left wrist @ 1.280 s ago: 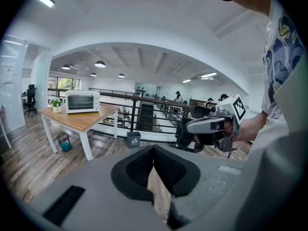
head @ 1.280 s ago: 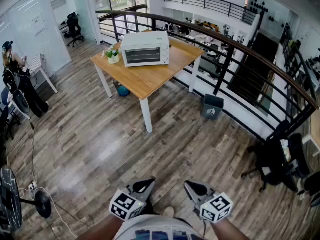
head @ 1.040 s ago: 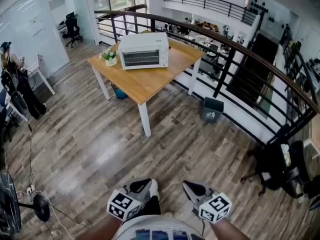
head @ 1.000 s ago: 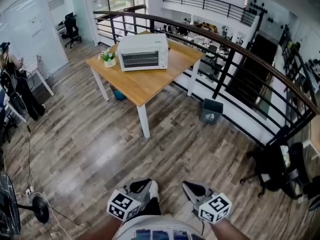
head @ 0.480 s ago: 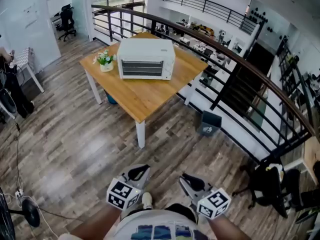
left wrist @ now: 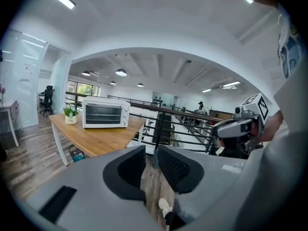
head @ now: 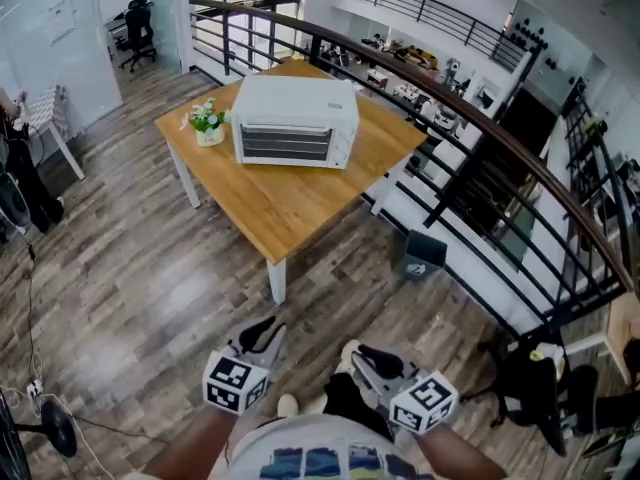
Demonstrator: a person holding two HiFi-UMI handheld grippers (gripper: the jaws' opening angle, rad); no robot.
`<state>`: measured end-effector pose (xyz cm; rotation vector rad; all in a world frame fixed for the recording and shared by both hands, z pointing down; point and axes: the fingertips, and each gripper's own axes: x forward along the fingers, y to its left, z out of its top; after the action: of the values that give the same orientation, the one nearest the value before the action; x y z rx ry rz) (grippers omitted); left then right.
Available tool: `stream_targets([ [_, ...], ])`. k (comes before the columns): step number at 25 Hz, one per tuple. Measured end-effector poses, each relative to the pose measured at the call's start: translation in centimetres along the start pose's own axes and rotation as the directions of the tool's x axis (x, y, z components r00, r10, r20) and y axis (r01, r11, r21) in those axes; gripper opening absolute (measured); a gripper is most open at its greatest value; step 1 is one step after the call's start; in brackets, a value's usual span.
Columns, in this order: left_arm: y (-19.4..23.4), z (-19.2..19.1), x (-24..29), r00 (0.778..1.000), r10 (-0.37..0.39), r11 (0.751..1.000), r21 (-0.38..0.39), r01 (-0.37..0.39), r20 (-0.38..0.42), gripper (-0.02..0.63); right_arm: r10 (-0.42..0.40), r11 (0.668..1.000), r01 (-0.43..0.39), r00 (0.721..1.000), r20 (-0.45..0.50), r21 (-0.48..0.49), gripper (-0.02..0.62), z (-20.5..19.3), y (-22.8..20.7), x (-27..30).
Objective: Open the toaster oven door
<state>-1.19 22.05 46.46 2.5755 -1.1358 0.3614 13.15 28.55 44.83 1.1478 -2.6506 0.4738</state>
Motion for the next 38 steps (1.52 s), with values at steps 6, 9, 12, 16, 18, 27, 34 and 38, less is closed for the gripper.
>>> stream_targets([
  [6, 4.6, 5.5, 7.1, 0.994, 0.111, 0.994, -0.004, -0.111, 0.02, 0.105, 0.089, 0.996, -0.089, 0.996, 0.002, -0.017, 0.072, 3.6, -7.3, 3.4],
  [9, 6.0, 8.1, 11.5, 0.988, 0.152, 0.988, -0.016, -0.152, 0.035, 0.107, 0.121, 0.992, -0.121, 0.993, -0.004, -0.026, 0.097, 5.3, -12.0, 4.7],
  [12, 7.3, 10.5, 15.9, 0.982, 0.187, 0.982, -0.024, -0.186, 0.041, 0.113, 0.135, 0.991, -0.135, 0.991, -0.006, -0.023, 0.104, 7.0, -16.8, 5.4],
  [16, 9.7, 13.1, 20.8, 0.971, 0.236, 0.972, -0.034, -0.234, 0.041, 0.118, 0.151, 0.989, -0.151, 0.989, -0.001, -0.006, 0.107, 8.3, -22.4, 5.7],
  [18, 11.3, 14.0, 22.8, 0.965, 0.259, 0.966, -0.035, -0.257, 0.046, 0.118, 0.147, 0.989, -0.147, 0.989, 0.006, -0.008, 0.104, 8.3, -24.9, 5.9],
  [27, 19.2, 17.8, 29.8, 0.96, 0.272, 0.962, -0.051, -0.269, 0.07, 0.123, 0.061, 0.998, -0.061, 0.998, -0.018, 0.03, 0.12, 9.5, -30.4, 9.5],
  [34, 27.3, 20.7, 32.7, 0.962, 0.264, 0.963, -0.072, -0.259, 0.068, 0.13, -0.002, 0.998, 0.003, 1.0, -0.007, 0.056, 0.209, 12.0, -28.2, 14.9],
  [38, 31.8, 21.5, 34.3, 0.959, 0.278, 0.959, -0.075, -0.274, 0.054, 0.135, -0.044, 0.994, 0.044, 0.999, 0.005, 0.096, 0.243, 12.0, -27.0, 16.7],
])
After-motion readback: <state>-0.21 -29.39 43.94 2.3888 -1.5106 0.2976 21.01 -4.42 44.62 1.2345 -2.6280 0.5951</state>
